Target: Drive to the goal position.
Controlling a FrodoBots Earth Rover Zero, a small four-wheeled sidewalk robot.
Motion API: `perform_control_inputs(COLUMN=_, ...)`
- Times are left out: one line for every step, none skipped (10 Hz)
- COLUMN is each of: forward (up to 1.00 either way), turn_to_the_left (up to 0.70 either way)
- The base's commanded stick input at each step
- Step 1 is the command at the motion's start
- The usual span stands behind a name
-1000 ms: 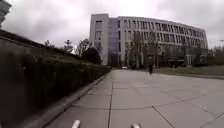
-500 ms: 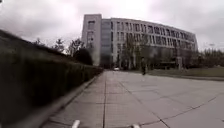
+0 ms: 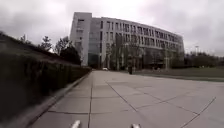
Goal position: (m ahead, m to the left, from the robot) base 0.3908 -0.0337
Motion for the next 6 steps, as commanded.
perform_control_inputs(forward=0.0, turn_to_the_left=-0.45)
perform_control_inputs(forward=0.0, turn_to_the_left=0.0)
perform_control_inputs(forward=0.0, turn_to_the_left=0.0)
perform_control_inputs(forward=0.0, turn_to_the_left=0.0)
perform_control_inputs(forward=0.0, turn_to_the_left=0.0)
perform_control_inputs(forward=0.0, turn_to_the_left=0.0)
